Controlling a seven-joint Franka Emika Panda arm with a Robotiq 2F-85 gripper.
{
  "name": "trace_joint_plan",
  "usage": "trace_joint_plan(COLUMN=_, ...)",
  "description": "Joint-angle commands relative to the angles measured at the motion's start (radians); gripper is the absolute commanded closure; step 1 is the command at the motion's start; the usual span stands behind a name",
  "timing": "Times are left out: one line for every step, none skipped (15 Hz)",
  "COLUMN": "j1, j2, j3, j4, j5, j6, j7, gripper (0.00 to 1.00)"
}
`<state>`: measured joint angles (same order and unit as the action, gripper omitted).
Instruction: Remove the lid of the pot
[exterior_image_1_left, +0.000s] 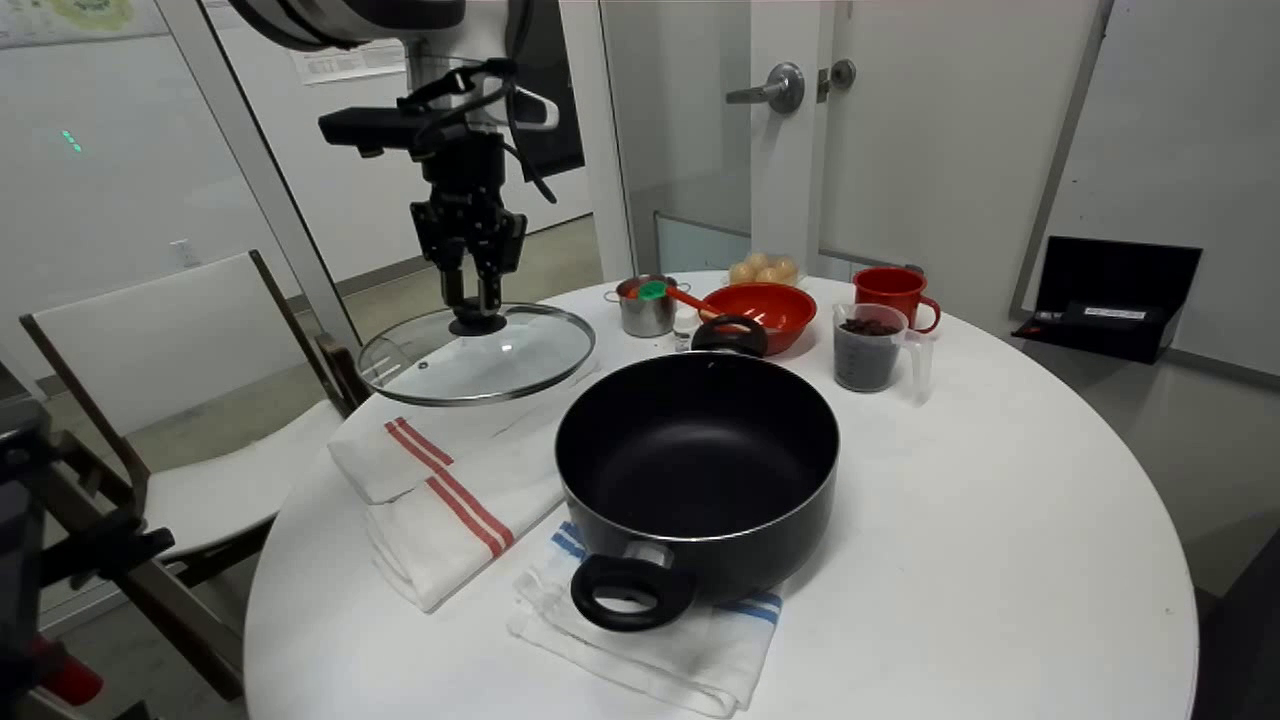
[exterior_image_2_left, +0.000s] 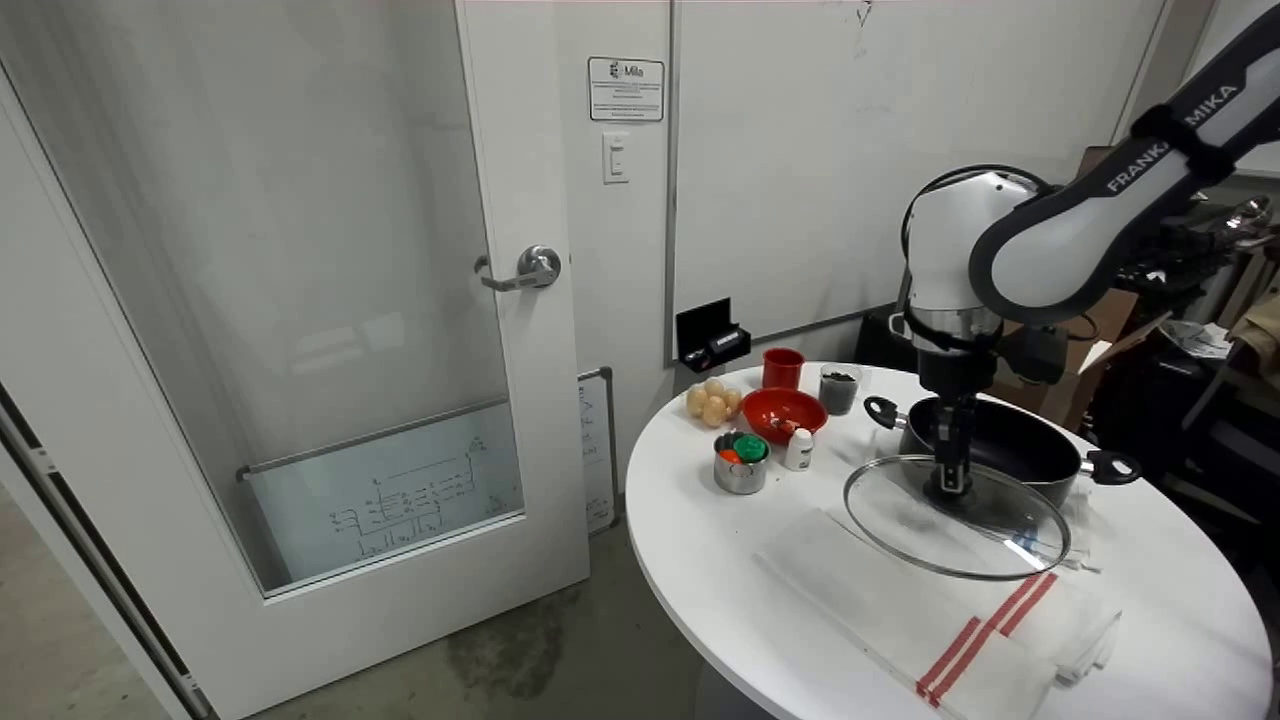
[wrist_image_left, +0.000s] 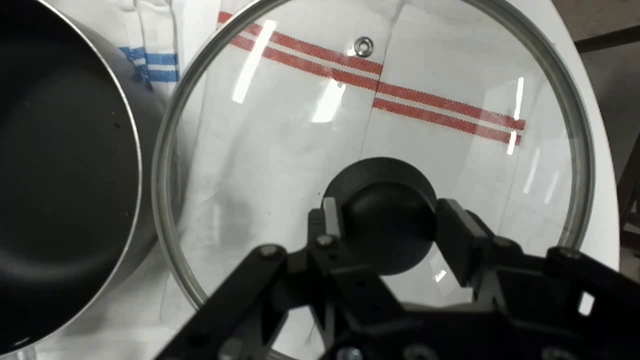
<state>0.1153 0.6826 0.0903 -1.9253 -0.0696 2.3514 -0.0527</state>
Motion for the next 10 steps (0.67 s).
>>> trace_joint_plan(j1=0.003, j2=0.044, j3=0.019, j4=0.050, j5=0.005, j6=-0.009, j7=-0.029, gripper=0.76)
trace_joint_plan(j1=0.004, j2=0.056, j3=0.023, j4=0.060, j5=0.004, j6=-0.010, j7=-0.033, gripper=0.76)
trace_joint_plan(j1=0.006, j2=0.070, j3=0.026, j4=0.069, j5=0.002, j6=-0.008, j7=-0.036, gripper=0.76)
trace_joint_plan(j1=0.009, j2=0.086, j3=0.026, j4=0.082, j5=-0.001, j6=-0.008, j7=-0.037, gripper=0.76)
trace_joint_plan(j1=0.009, j2=0.100, j3=0.028, j4=0.092, j5=-0.001, j6=-0.006, j7=-0.041, gripper=0.76)
trace_joint_plan(j1=0.010, j2=0.115, j3=0.026, j4=0.102, j5=-0.003, j6=0.001, j7=-0.043, gripper=0.76)
trace_joint_plan(j1=0.010, j2=0.128, j3=0.025, j4=0.109, j5=-0.005, j6=0.009, j7=-0.046, gripper=0.76)
trace_joint_plan(j1=0.009, j2=0.144, j3=0.024, j4=0.117, j5=-0.006, j6=0.023, j7=-0.050, gripper=0.76)
trace_joint_plan(j1=0.009, j2=0.156, j3=0.023, j4=0.121, j5=-0.007, j6=0.036, j7=-0.052, gripper=0.76)
trace_joint_plan(j1=0.008, j2=0.172, j3=0.022, j4=0.124, j5=-0.009, j6=0.057, j7=-0.057, gripper=0.76)
